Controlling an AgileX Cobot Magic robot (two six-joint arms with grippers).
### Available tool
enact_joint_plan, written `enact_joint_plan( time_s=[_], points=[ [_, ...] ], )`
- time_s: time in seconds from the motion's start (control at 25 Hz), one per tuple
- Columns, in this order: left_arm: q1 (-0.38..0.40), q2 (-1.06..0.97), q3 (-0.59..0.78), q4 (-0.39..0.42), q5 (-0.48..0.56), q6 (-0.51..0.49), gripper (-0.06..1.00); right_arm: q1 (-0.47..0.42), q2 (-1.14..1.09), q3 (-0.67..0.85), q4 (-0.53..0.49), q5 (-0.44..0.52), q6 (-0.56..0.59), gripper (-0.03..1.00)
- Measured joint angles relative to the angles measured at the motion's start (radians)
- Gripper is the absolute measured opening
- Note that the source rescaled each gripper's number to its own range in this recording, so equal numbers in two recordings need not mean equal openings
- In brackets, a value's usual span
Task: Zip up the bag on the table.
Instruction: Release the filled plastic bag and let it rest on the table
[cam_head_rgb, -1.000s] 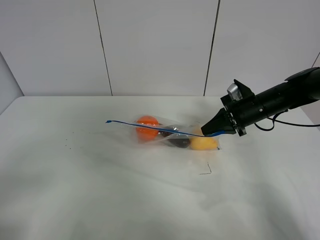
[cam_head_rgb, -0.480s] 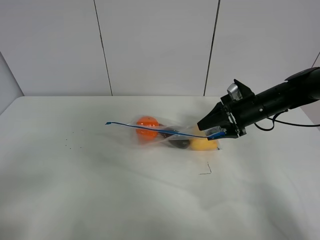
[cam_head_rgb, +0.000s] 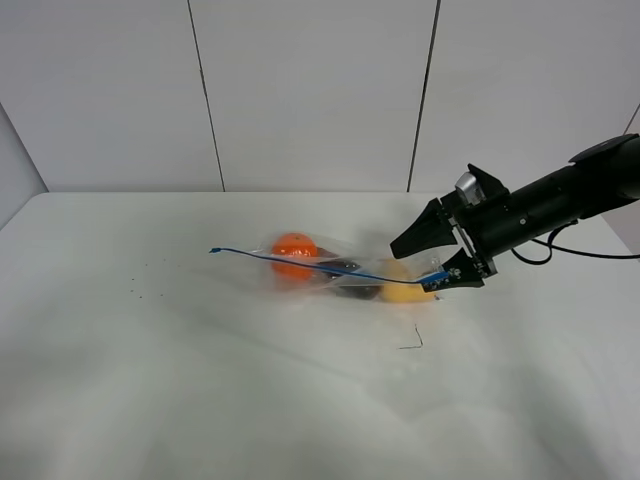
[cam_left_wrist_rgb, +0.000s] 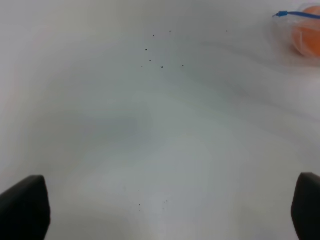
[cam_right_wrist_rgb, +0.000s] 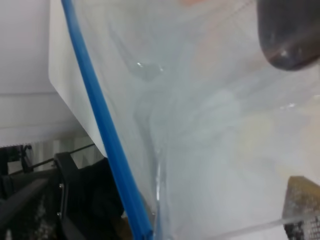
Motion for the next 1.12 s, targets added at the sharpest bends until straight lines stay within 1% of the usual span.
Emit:
enact_joint_plan(
  time_s=[0.52, 0.8, 1.12],
  points=[
    [0.000, 0.000, 0.000, 0.000, 0.000, 0.000, 1.00, 0.000, 0.000, 0.000, -0.012, 0.000, 0.029, 1.00],
    [0.000, 0.000, 0.000, 0.000, 0.000, 0.000, 1.00, 0.000, -0.040, 0.000, -0.013, 0.001, 0.056, 1.00],
    [0.000, 0.000, 0.000, 0.000, 0.000, 0.000, 1.00, 0.000, -0.056, 0.000, -0.077, 0.001, 0.117, 1.00]
  ],
)
